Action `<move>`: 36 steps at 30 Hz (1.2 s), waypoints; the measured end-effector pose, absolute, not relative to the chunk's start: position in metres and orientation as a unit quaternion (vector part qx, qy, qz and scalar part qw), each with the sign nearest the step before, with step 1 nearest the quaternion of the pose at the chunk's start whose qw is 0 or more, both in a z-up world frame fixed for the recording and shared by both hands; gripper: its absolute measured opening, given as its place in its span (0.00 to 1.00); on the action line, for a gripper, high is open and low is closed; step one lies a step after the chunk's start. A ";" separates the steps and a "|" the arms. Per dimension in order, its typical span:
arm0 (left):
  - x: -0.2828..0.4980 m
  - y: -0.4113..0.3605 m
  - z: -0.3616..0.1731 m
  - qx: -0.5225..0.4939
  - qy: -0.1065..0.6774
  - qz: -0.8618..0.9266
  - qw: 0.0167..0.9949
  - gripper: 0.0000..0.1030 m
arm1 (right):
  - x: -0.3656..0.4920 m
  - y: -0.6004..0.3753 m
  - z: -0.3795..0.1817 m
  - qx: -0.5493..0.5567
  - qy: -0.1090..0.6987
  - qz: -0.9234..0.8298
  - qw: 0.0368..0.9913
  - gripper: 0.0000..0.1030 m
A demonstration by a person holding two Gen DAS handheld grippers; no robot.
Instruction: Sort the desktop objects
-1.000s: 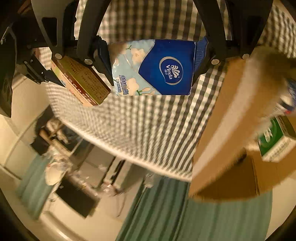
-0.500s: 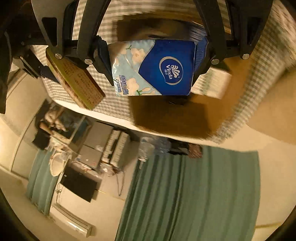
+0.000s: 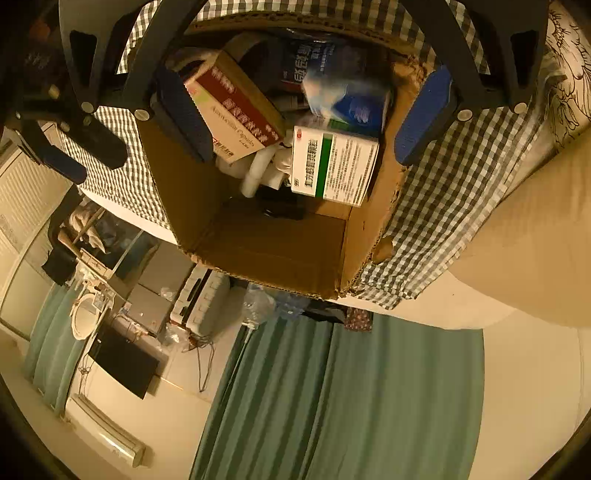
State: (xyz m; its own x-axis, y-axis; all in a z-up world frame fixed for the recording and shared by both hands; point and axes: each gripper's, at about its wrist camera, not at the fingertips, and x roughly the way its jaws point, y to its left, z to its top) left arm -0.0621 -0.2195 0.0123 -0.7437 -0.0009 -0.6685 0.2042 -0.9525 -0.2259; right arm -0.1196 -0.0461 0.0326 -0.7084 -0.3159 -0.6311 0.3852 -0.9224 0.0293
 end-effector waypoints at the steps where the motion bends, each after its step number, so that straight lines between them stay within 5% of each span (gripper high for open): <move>1: -0.062 -0.216 0.015 0.355 0.136 -0.923 0.059 0.98 | -0.119 -0.040 0.035 0.329 0.050 -0.926 0.181 0.99; 11: -0.023 -0.168 0.062 0.313 0.089 -0.943 0.063 1.00 | -0.082 0.032 0.065 0.313 0.058 -0.942 0.109 1.00; 18: 0.028 -0.120 0.010 0.312 0.096 -0.943 0.069 1.00 | -0.023 0.082 -0.001 0.310 0.001 -0.950 0.040 0.99; 36: 0.035 -0.092 0.016 0.320 0.055 -0.942 0.084 1.00 | -0.015 0.078 -0.002 0.308 0.014 -0.949 0.064 0.99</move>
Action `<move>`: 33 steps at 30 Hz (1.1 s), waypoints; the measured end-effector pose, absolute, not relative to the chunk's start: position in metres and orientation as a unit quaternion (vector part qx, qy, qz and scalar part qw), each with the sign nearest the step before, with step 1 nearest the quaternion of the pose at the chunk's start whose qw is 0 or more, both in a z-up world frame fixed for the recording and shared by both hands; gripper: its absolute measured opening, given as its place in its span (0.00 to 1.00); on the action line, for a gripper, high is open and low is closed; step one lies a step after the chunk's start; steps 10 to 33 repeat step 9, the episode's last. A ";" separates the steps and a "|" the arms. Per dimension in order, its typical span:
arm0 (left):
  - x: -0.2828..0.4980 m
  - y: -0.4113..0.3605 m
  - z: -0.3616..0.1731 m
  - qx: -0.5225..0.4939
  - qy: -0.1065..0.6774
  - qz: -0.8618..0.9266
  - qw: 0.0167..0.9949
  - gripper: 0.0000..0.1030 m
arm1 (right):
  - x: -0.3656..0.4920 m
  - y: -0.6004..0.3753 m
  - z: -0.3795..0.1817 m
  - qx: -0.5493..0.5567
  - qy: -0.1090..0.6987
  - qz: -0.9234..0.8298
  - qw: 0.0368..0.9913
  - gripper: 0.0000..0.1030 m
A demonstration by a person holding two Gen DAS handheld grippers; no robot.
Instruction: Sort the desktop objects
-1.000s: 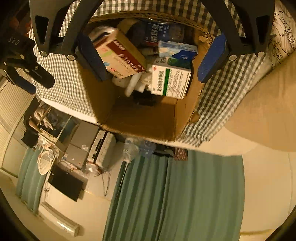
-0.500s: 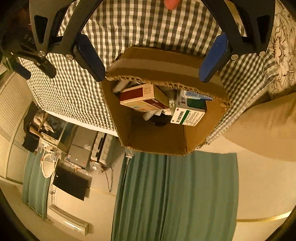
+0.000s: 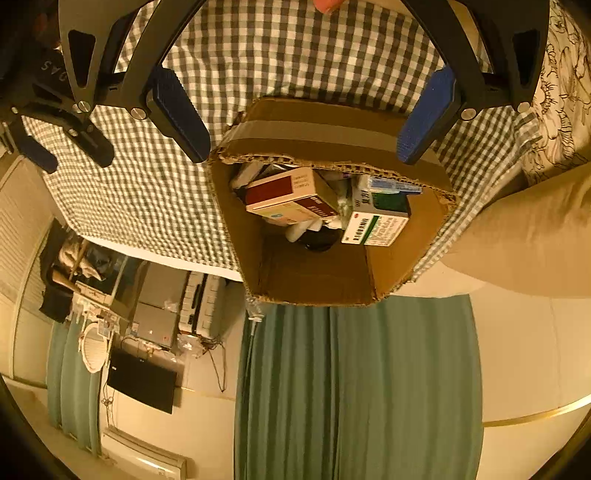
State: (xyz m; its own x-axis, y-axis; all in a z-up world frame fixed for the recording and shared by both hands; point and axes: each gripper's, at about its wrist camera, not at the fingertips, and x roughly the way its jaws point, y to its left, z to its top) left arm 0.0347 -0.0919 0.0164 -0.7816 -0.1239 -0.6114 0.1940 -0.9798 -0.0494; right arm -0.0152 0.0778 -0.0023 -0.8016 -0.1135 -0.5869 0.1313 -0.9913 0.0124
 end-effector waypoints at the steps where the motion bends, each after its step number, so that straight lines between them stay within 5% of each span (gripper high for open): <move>1: 0.035 -0.092 0.018 0.319 0.057 -0.943 0.083 1.00 | -0.015 0.078 -0.002 0.308 0.015 -0.949 0.064 0.99; 8: 0.045 -0.103 0.024 0.296 0.113 -0.942 0.113 1.00 | -0.016 0.075 -0.004 0.320 0.011 -0.945 0.063 0.99; 33: 0.044 -0.104 0.025 0.298 0.114 -0.941 0.111 1.00 | -0.015 0.075 -0.005 0.321 0.012 -0.945 0.061 0.99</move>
